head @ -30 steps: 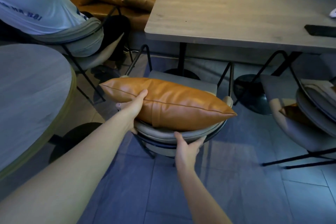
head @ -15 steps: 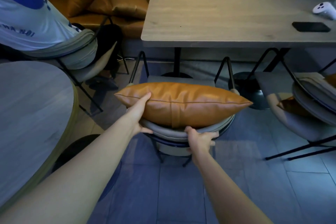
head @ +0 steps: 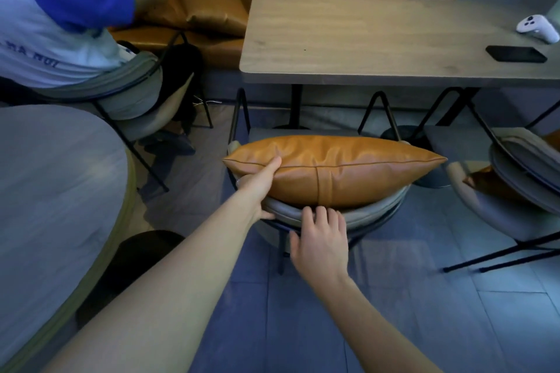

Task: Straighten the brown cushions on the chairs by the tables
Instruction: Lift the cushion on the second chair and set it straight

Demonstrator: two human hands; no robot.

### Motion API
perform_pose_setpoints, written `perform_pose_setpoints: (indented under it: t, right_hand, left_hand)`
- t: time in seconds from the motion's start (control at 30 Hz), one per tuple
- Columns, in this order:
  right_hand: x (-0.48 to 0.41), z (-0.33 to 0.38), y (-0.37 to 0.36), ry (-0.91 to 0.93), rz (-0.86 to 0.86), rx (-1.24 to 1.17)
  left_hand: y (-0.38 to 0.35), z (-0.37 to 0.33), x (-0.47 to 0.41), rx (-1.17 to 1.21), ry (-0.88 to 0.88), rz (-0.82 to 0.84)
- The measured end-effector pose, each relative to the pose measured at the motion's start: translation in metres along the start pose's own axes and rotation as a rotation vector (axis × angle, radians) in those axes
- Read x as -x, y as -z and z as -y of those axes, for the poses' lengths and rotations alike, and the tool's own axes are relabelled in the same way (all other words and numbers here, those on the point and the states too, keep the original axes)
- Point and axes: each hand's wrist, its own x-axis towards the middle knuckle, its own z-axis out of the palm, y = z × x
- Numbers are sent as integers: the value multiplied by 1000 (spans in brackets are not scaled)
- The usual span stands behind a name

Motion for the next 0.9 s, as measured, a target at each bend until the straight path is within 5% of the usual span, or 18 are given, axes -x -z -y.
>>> perform_pose_setpoints:
  t: [0.2,0.9]
  right_hand:
    - [-33,41,-15,-8,197,151]
    - [-54,30,-29,83,-6,111]
  left_hand:
    - [9,-4,-7,-27,-7,11]
    - [5,-5,-32,-98,-72,12]
